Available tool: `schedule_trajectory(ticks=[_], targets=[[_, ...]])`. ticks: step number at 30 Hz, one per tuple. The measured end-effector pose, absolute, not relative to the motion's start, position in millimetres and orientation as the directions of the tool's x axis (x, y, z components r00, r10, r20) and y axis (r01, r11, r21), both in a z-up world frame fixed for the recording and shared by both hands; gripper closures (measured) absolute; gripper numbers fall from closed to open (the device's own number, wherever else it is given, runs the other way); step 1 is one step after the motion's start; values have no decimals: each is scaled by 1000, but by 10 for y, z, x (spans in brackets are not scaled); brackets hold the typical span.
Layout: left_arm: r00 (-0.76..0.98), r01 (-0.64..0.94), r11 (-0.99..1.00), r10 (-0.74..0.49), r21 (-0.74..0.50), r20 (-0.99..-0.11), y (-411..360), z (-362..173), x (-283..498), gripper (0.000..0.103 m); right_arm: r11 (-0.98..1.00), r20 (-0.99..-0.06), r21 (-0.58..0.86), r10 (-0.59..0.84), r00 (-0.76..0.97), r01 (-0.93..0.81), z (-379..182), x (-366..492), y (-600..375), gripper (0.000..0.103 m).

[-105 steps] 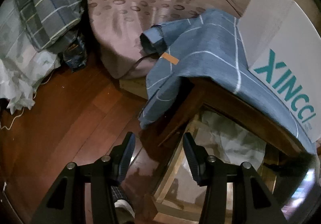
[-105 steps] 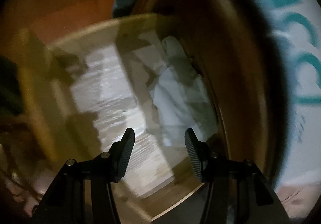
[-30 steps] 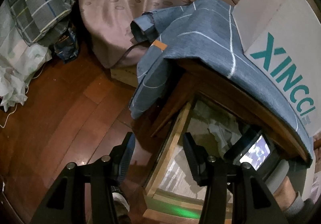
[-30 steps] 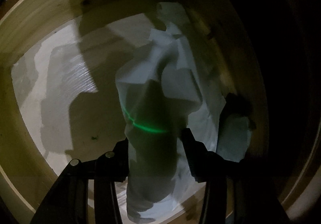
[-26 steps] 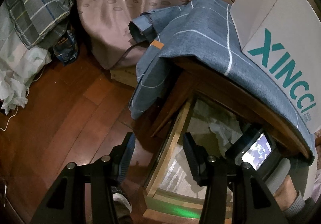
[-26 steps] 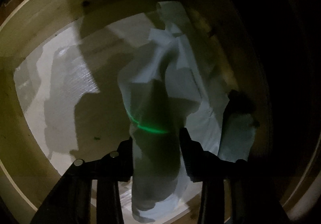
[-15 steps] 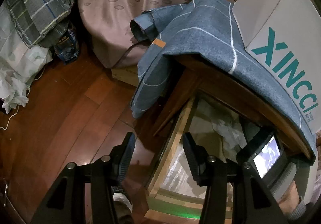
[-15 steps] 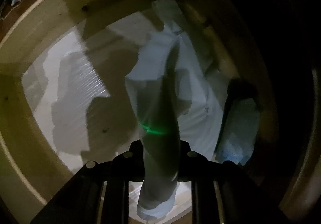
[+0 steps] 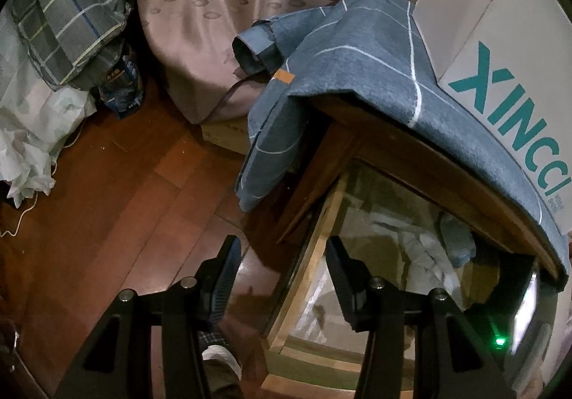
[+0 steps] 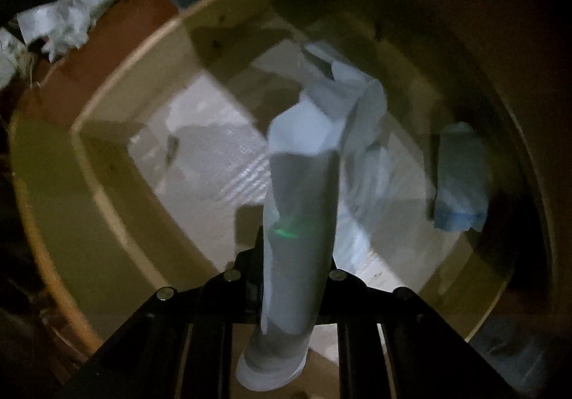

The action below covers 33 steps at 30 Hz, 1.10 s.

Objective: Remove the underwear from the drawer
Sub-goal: 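Lift the white underwear out of the drawer with the right tool, then carry the white underwear into the shoe box with the right tool and release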

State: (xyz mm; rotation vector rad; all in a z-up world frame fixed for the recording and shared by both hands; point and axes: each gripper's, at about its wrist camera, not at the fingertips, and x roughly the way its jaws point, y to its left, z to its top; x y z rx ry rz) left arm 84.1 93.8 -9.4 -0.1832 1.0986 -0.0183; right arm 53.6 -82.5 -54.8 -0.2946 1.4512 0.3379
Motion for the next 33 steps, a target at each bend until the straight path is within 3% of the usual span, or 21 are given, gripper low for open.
schedule_trajectory(ticks=[15,33], targets=[[454,-26,995,-78,-101,-887,810,-117,830,53,987,-951,113,142,274,-118,-165,56,-1144,89],[456,54,998,-62,-42,-888,577,-166,782,53,988,-899,144,153,411,-52,660,-429,-1267,89]])
